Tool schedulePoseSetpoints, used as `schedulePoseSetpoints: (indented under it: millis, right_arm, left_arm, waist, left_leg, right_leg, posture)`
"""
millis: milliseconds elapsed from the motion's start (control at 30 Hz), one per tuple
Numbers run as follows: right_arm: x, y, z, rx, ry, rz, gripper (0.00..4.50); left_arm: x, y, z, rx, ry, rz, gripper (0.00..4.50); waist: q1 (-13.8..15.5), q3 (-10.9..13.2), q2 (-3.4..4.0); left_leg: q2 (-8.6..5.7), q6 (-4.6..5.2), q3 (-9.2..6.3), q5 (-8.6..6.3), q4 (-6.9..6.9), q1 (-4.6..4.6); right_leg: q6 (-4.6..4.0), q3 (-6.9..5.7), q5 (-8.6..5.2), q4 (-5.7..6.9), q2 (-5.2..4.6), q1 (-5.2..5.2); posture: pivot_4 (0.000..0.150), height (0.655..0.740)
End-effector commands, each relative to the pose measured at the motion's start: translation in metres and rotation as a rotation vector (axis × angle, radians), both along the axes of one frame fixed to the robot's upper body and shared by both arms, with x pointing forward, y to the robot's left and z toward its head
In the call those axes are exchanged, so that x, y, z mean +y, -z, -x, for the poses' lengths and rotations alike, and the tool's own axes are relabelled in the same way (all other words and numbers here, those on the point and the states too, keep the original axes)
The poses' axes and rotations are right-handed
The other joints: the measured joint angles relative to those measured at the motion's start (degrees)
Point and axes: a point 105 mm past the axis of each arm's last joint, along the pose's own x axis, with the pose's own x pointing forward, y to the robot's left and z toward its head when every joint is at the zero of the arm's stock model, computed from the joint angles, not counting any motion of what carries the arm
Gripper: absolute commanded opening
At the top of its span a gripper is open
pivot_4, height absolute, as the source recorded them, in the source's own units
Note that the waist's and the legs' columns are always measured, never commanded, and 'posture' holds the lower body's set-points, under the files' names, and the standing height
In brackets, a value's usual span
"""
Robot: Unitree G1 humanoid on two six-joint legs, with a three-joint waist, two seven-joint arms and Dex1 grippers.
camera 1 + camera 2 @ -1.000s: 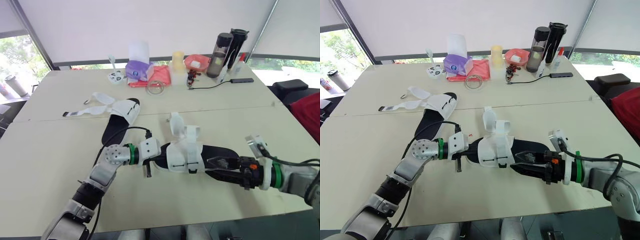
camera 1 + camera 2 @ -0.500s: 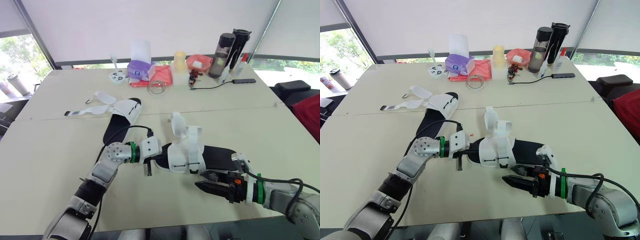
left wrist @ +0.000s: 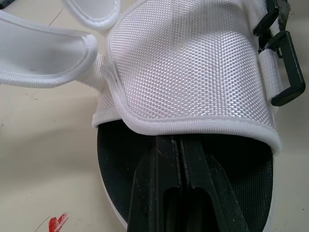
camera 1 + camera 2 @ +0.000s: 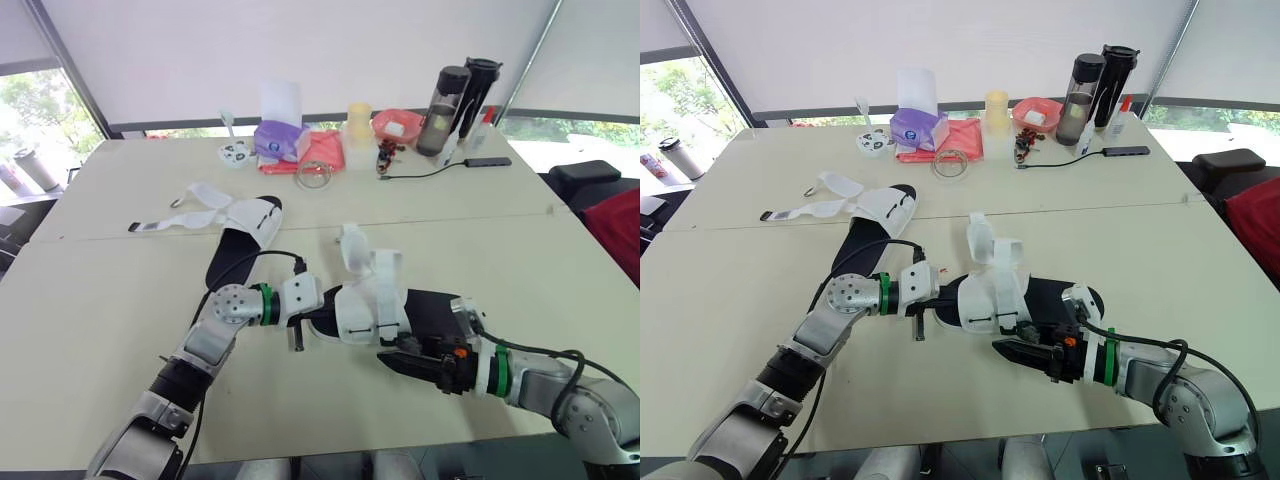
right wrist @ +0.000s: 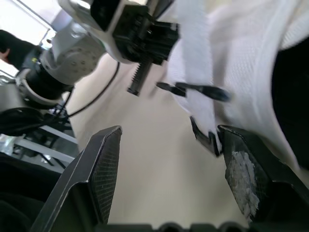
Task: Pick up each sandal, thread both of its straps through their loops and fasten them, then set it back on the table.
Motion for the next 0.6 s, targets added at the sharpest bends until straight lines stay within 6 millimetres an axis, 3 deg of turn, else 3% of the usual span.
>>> schedulePoseSetpoints:
  millis: [33, 200, 400, 600]
  right_arm:
    - [0.004, -0.006, -0.001, -0.024, -0.003, -0.028, 2.53]
    - [0.004, -0.002, 0.002, -0.005, -0.009, -0.025, 0.03]
    - [0.002, 0.007, 0.014, 0.041, -0.041, -0.002, 0.01]
    - [0.003, 0.021, 0.038, 0.107, -0.104, 0.041, 0.01]
  left_arm:
    - [0.001, 0.004, 0.001, 0.012, -0.008, -0.012, 0.00]
    - [0.002, 0.004, 0.001, 0.011, -0.012, -0.012, 0.00]
    - [0.001, 0.005, 0.002, 0.012, -0.010, -0.012, 0.00]
    - [0.000, 0.006, 0.003, 0.015, -0.003, -0.012, 0.00]
  waist:
    - [0.0, 0.0, 0.00]
    - [0.0, 0.0, 0.00]
    - [0.0, 0.0, 0.00]
    - [0.0, 0.0, 0.00]
  left_leg:
    - [0.00, 0.00, 0.00, 0.00, 0.00, 0.00]
    - [0.00, 0.00, 0.00, 0.00, 0.00, 0.00]
    - [0.00, 0.00, 0.00, 0.00, -0.01, 0.00]
    - [0.00, 0.00, 0.00, 0.00, -0.01, 0.00]
  right_leg:
    - [0.00, 0.00, 0.00, 0.00, 0.00, 0.00]
    - [0.01, 0.00, 0.00, 0.00, 0.00, 0.00]
    - [0.03, 0.00, 0.02, 0.00, 0.01, -0.01]
    - [0.02, 0.00, 0.00, -0.01, 0.01, 0.00]
  posture:
    - [0.150, 0.7400]
    - [0.150, 0.7400]
    - [0.150, 0.7400]
    - [0.150, 0.7400]
